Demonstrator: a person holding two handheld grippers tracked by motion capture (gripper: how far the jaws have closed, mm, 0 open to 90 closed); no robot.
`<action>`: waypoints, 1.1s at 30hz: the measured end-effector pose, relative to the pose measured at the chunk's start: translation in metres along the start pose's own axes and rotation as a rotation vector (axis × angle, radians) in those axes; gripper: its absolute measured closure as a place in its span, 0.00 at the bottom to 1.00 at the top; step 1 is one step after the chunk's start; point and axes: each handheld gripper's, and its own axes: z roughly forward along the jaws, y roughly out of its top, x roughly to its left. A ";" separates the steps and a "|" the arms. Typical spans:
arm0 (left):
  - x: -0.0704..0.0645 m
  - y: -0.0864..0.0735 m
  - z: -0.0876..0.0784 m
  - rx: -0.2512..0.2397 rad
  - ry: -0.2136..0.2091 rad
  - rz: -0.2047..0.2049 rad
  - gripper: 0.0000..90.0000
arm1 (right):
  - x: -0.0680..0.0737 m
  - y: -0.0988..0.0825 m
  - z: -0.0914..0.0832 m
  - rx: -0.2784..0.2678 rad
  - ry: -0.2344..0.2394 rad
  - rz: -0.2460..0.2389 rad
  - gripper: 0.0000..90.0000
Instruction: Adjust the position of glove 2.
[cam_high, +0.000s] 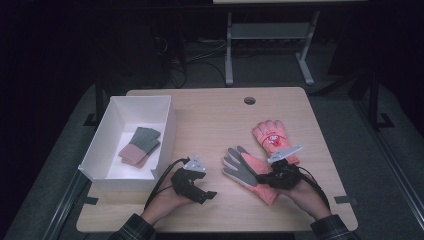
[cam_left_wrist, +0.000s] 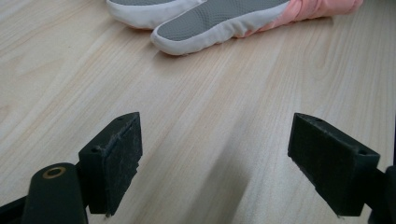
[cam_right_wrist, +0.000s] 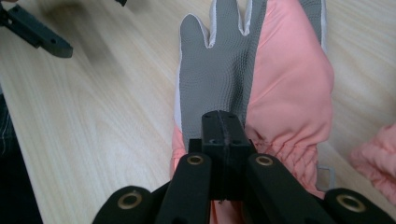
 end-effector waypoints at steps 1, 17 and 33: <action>0.000 0.000 0.000 -0.003 0.000 0.000 0.19 | 0.000 -0.001 0.000 0.003 0.006 0.000 1.00; -0.002 0.001 0.001 -0.011 0.000 0.007 0.19 | -0.016 0.020 -0.027 -0.095 -0.044 0.053 1.00; -0.001 0.000 0.003 0.000 -0.005 0.013 0.19 | -0.057 0.023 -0.002 -0.027 -0.155 0.149 1.00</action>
